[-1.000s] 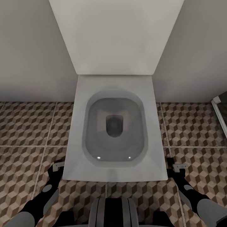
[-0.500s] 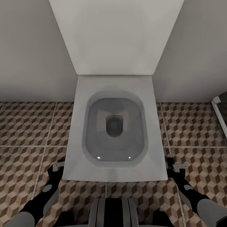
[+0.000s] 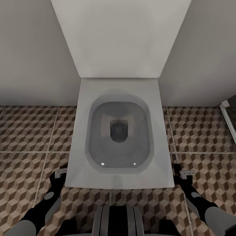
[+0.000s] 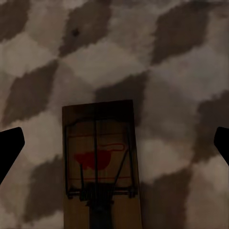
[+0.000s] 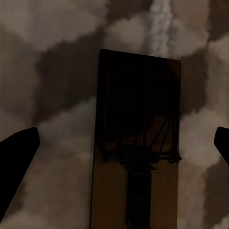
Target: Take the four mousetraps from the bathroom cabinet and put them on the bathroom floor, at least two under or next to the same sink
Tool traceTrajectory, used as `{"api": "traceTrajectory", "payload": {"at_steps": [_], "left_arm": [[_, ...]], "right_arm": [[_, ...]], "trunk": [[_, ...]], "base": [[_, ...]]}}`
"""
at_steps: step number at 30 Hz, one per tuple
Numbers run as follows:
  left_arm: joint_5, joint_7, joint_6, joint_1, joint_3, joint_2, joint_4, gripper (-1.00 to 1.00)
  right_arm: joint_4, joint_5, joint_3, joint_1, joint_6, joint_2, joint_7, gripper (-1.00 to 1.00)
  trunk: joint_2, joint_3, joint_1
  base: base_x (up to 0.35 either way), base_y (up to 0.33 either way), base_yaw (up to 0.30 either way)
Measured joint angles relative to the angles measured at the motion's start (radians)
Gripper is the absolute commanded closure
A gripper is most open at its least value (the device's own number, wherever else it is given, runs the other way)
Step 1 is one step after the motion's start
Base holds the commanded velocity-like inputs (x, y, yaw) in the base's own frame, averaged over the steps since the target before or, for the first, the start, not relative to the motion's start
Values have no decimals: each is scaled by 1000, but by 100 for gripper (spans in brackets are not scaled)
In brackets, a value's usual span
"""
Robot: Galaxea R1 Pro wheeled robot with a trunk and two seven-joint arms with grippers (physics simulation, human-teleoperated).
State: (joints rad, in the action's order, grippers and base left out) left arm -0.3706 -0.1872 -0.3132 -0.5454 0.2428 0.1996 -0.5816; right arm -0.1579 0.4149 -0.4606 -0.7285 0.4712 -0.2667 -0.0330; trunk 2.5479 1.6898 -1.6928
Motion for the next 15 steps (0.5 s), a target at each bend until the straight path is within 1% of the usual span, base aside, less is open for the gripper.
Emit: {"api": "traceTrajectory", "payload": {"at_steps": [15], "left_arm": [[-3, 0, 0, 0, -3, 0, 0, -100]], "right_arm": [[0, 0, 0, 0, 0, 0, 0, -100]], "trunk": [[0, 0, 0]], "base": [[0, 0, 0]]}}
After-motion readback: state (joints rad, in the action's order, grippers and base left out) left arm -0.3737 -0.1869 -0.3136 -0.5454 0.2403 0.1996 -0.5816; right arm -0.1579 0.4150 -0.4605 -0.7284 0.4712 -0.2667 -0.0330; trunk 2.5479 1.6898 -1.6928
